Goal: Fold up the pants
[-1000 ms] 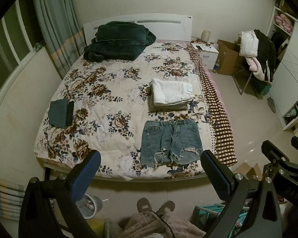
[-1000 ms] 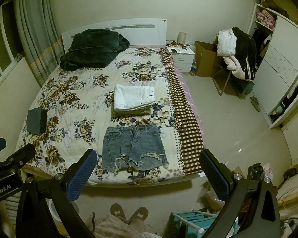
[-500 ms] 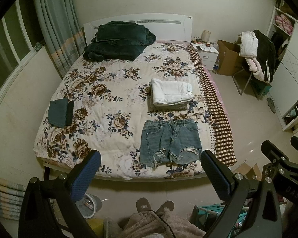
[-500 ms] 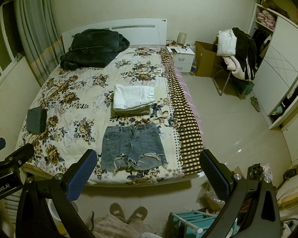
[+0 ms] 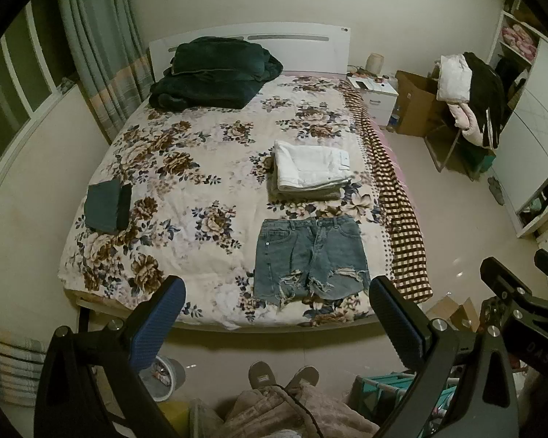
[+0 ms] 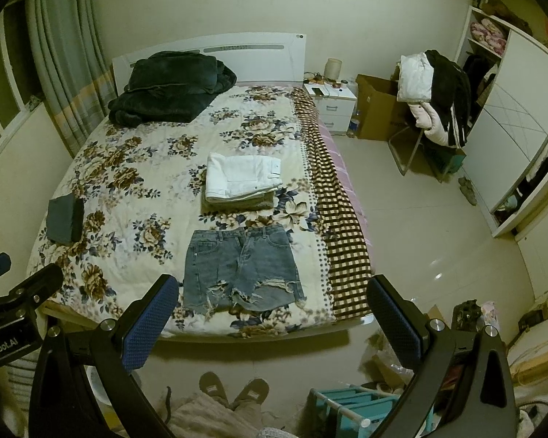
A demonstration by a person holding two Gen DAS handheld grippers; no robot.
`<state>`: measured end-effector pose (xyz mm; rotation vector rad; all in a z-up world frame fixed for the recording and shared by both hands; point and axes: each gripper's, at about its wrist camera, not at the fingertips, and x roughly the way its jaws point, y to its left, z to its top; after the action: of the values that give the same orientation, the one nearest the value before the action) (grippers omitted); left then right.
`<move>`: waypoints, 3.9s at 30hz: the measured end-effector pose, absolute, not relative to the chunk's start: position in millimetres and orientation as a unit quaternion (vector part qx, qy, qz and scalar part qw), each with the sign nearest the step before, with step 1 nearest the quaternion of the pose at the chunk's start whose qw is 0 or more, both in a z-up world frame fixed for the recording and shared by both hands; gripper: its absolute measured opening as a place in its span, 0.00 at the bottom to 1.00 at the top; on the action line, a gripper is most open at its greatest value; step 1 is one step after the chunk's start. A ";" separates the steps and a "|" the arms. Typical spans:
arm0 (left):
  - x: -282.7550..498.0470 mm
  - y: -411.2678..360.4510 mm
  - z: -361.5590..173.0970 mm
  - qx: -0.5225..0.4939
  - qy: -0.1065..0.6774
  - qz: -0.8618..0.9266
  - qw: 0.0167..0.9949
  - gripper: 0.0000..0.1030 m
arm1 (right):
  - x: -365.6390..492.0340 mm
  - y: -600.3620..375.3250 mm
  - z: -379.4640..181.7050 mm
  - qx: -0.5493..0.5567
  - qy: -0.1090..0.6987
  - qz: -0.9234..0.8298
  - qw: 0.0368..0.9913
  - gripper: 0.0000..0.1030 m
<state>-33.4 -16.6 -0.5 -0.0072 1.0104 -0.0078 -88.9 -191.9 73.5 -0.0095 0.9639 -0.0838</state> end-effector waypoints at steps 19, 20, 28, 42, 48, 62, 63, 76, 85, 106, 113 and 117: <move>70.4 -0.3 -78.4 0.024 0.485 0.031 0.873 1.00 | -27.9 -208.8 -15.3 0.067 0.486 -0.075 0.868 1.00; 82.6 -2.1 -93.5 0.030 0.493 0.037 0.869 1.00 | -19.4 -213.0 -28.6 0.066 0.493 -0.081 0.864 1.00; 158.2 -31.3 -201.2 0.058 0.546 0.069 0.833 1.00 | 70.3 -254.8 -153.8 0.065 0.548 -0.051 0.833 1.00; 260.4 -161.3 -439.0 0.058 0.659 0.121 0.740 1.00 | 304.5 -353.9 -409.7 0.033 0.658 0.087 0.747 1.00; 264.0 -200.5 -539.7 0.021 0.705 0.107 0.701 0.90 | 366.0 -352.3 -515.6 0.013 0.692 0.136 0.709 0.89; 255.3 -320.9 -649.5 -0.050 0.767 -0.022 0.639 0.67 | 414.0 -310.3 -657.4 -0.011 0.758 0.233 0.609 0.67; 255.4 -324.2 -654.0 -0.039 0.769 -0.017 0.638 0.67 | 415.2 -308.8 -661.1 -0.010 0.760 0.233 0.606 0.67; 261.5 -271.0 -613.3 -0.084 0.723 0.005 0.686 0.04 | 411.3 -281.5 -667.6 0.006 0.741 0.244 0.625 0.11; 243.2 -187.4 -520.5 -0.158 0.689 0.030 0.707 0.04 | 400.4 -259.2 -585.1 0.012 0.715 0.259 0.649 0.07; 170.7 57.1 -571.6 -0.254 0.665 0.171 0.681 0.04 | 369.0 44.5 -618.2 -0.082 0.719 0.270 0.635 0.07; 167.6 92.3 -609.9 -0.307 0.678 0.153 0.650 0.10 | 369.2 84.5 -654.3 -0.126 0.731 0.243 0.625 0.26; 150.3 110.5 -599.3 -0.342 0.655 0.161 0.654 0.40 | 366.9 87.9 -640.7 -0.087 0.740 0.280 0.605 0.73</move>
<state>150.3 110.5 -599.3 -0.7752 1.4865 0.3653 366.9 87.9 -640.7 -0.2020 1.7120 0.6476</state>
